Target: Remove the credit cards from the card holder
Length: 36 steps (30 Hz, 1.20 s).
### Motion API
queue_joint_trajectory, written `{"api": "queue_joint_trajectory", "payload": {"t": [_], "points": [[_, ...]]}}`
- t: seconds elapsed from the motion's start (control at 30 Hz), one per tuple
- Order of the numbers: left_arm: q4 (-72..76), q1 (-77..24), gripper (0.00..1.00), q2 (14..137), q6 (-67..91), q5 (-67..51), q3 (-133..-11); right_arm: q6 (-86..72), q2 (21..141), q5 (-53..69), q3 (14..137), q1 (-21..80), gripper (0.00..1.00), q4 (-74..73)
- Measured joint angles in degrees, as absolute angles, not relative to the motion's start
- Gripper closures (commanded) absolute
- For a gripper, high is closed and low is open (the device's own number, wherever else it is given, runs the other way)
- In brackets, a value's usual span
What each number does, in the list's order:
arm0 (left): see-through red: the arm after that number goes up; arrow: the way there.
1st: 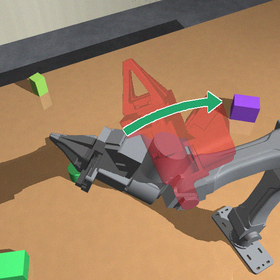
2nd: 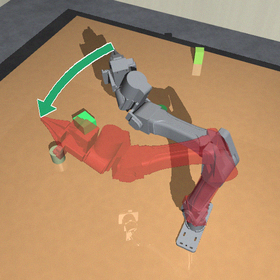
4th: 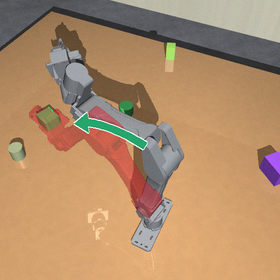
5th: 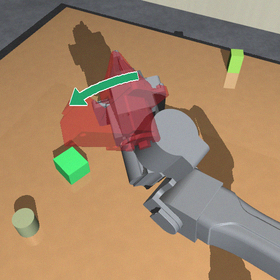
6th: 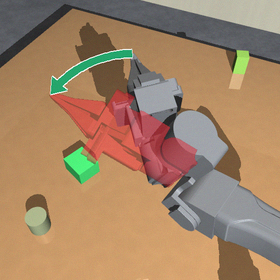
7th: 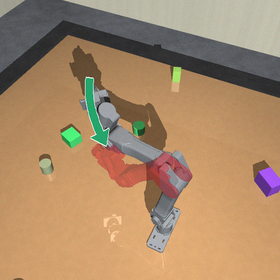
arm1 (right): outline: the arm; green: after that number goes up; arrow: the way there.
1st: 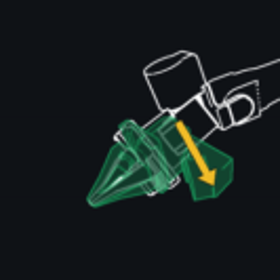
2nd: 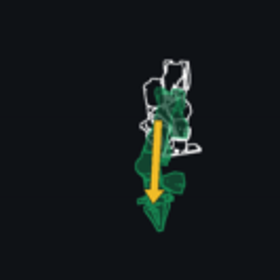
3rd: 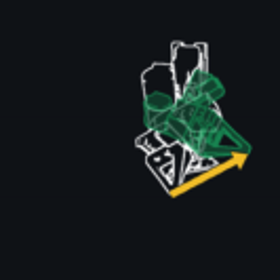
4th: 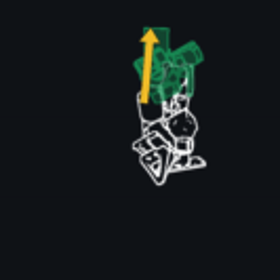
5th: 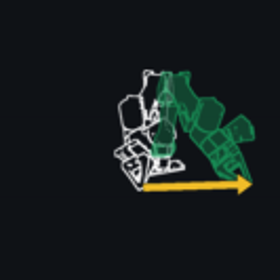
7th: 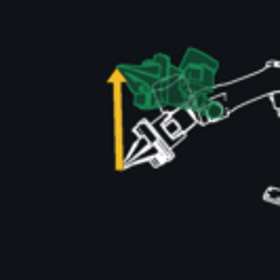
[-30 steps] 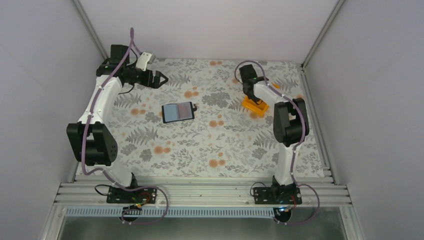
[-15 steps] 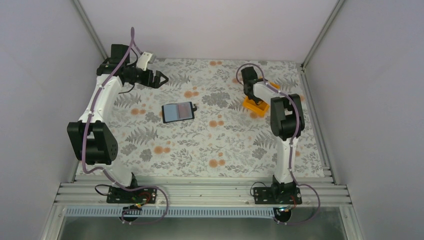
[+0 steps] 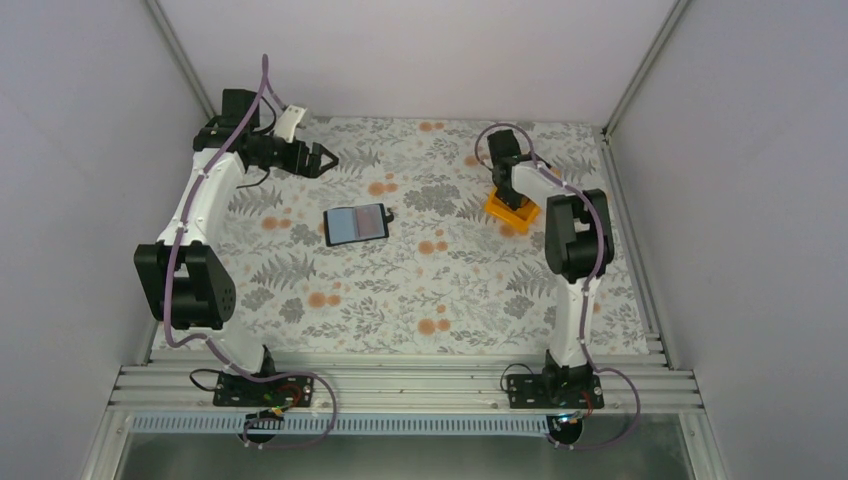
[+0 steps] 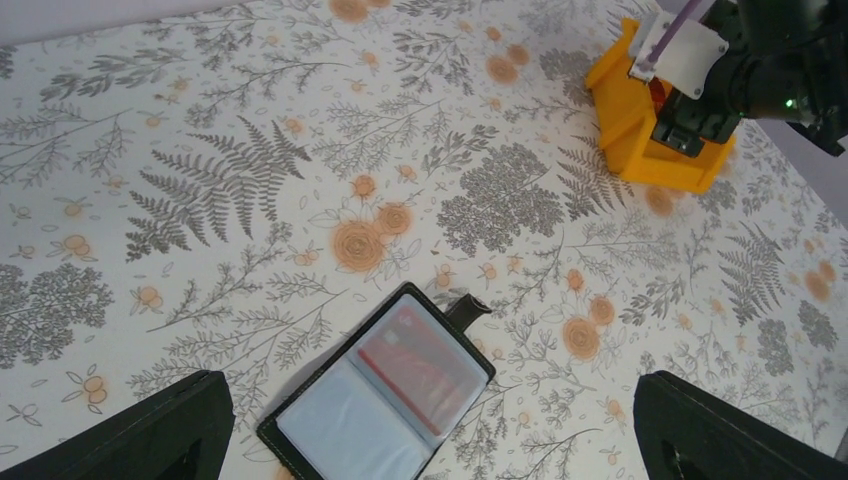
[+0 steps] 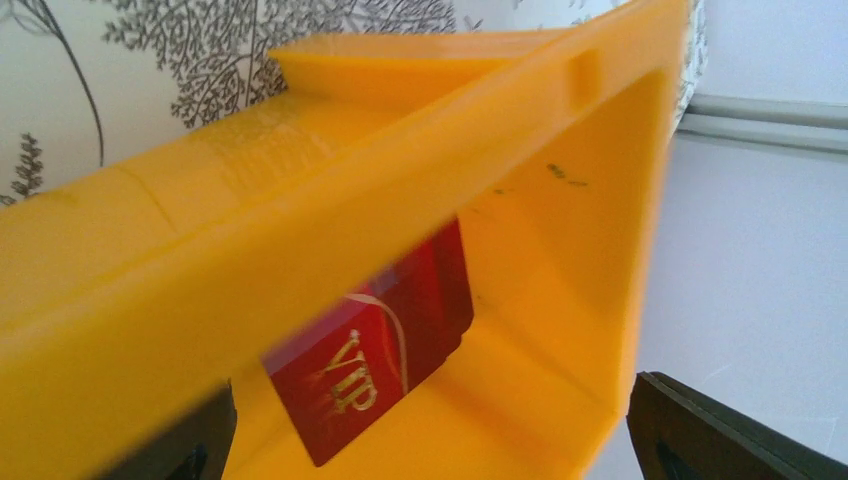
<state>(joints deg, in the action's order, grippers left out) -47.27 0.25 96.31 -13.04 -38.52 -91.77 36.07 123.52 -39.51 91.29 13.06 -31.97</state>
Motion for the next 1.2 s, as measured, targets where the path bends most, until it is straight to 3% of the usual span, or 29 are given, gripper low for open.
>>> {"api": "queue_joint_trajectory", "payload": {"t": [0.37,0.53,0.7,0.93,1.2], "points": [[-47.7,0.27,0.0,96.27,-15.53,-36.49,-91.46,34.33,113.1,-29.8,91.42,12.01,0.01,-30.57],[-47.66,1.06,0.0,96.16,-19.27,-30.15,-88.07,24.49,102.37,-12.78,94.56,11.84,0.33,-27.77],[-48.47,3.62,0.03,96.79,-22.09,-26.59,-81.19,7.92,94.8,3.92,96.05,17.82,0.44,-20.6],[-48.36,5.02,0.09,102.43,-22.5,-28.18,-75.09,-8.36,108.84,17.65,94.76,33.89,0.52,-17.19],[-45.39,5.04,0.14,107.59,-20.71,-33.58,-71.4,-16.14,124.46,19.97,92.09,39.46,0.55,-19.55]]}}
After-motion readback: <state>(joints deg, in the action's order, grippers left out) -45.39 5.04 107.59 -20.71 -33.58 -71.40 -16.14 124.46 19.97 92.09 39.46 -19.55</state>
